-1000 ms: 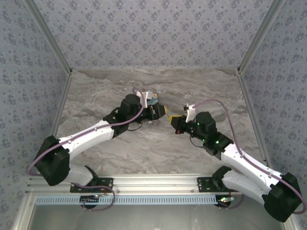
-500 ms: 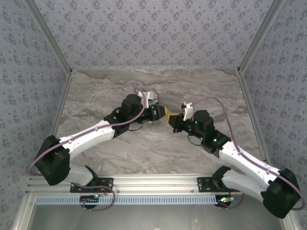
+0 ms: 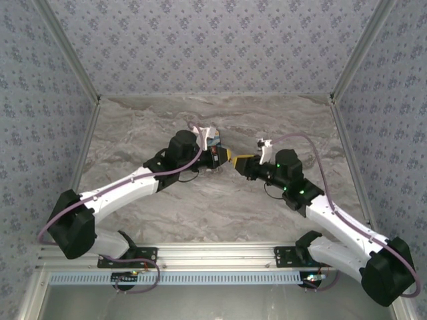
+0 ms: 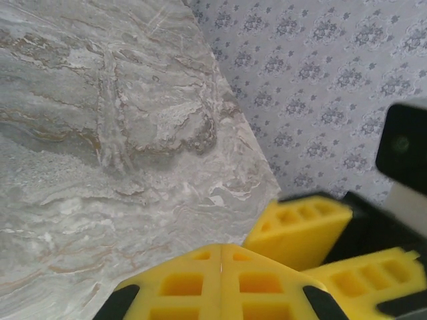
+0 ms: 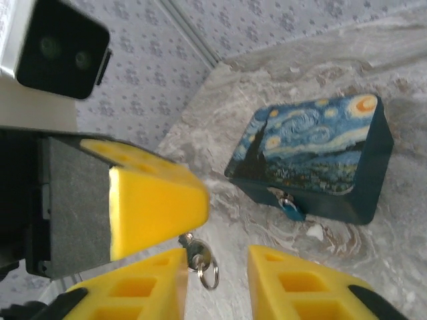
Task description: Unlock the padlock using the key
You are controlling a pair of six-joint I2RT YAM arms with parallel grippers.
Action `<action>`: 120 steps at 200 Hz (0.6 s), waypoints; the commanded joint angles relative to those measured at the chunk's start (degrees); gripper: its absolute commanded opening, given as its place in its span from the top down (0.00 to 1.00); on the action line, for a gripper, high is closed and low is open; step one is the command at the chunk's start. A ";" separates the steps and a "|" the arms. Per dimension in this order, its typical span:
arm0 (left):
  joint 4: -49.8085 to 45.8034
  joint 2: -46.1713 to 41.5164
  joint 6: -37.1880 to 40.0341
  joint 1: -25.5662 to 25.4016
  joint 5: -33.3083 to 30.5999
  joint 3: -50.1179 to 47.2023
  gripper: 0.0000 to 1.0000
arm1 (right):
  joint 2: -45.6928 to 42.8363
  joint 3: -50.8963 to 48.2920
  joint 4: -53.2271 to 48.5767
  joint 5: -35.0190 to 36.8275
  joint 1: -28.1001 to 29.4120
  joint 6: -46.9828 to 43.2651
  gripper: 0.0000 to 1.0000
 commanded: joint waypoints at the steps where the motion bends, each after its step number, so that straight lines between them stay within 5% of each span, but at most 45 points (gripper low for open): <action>1: -2.77 -3.60 5.29 -0.09 -0.79 3.15 1.00 | -1.92 -2.92 9.59 -11.53 -4.87 5.55 0.57; 43: -3.66 -6.47 10.39 0.17 0.99 3.78 1.00 | -0.44 -6.13 25.22 -25.67 -11.48 11.82 0.33; 87: -2.17 -7.59 11.61 0.84 3.40 3.91 1.00 | 2.37 -1.60 24.87 -29.04 -8.34 9.92 0.30; 120: 0.10 -7.51 10.45 0.92 4.40 3.56 1.00 | 5.43 0.03 25.83 -28.49 -6.00 9.13 0.38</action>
